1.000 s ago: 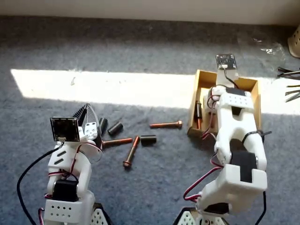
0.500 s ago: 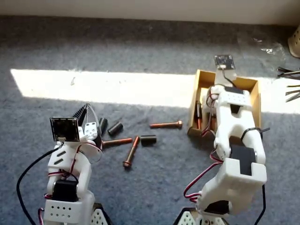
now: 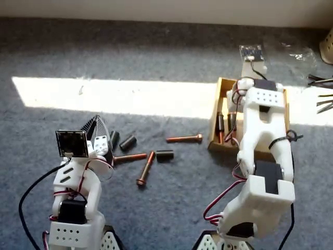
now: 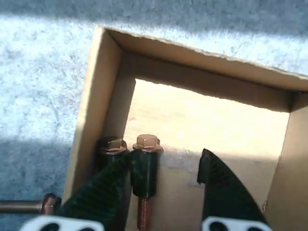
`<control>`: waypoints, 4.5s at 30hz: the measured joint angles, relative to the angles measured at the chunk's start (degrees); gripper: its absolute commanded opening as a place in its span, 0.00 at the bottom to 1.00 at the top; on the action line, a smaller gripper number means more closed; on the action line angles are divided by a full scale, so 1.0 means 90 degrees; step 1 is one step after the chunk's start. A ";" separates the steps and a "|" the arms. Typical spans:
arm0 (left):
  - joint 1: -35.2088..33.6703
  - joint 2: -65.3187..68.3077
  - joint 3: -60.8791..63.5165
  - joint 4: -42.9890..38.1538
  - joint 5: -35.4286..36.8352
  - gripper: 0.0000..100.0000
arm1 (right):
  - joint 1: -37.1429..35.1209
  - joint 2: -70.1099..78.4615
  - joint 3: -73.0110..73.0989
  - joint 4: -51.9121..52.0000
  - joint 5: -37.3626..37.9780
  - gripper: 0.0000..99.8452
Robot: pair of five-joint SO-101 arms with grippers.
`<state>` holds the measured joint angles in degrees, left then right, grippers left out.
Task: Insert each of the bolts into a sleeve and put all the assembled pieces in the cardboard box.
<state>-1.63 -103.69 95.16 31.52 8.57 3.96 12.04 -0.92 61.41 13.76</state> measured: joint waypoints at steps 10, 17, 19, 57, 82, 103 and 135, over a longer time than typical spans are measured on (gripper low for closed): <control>0.0000 0.0000 0.0049 -0.0020 0.0000 0.02 | -0.1377 0.0000 -0.2872 0.2803 0.0039 0.17; -0.0186 0.0000 0.0049 -0.0020 -0.0010 0.02 | -0.2129 0.0000 -0.4249 0.4142 0.0049 0.17; -0.0234 0.0000 0.0049 -0.0020 0.0010 0.02 | -0.2276 0.0000 -0.4503 0.4220 0.0049 0.17; -0.0811 0.0000 0.0059 -0.0342 -0.0049 0.02 | -0.4093 -0.5167 0.4972 0.0234 0.3516 0.17; -0.0811 0.0000 0.0068 -0.0371 -0.0049 0.02 | -0.4698 -0.5177 0.5617 0.0117 0.3516 0.17; -0.1231 0.0000 0.0068 -0.0371 -0.0049 0.01 | -0.4620 -0.5177 0.6173 -0.1885 0.4923 0.17; -0.1231 0.0000 0.0068 -0.0371 -0.0049 0.01 | -0.4386 -0.3575 0.5646 -0.2364 0.5148 0.13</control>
<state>-12.70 -103.69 95.78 28.18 8.13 -35.52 -20.13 49.89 40.13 60.09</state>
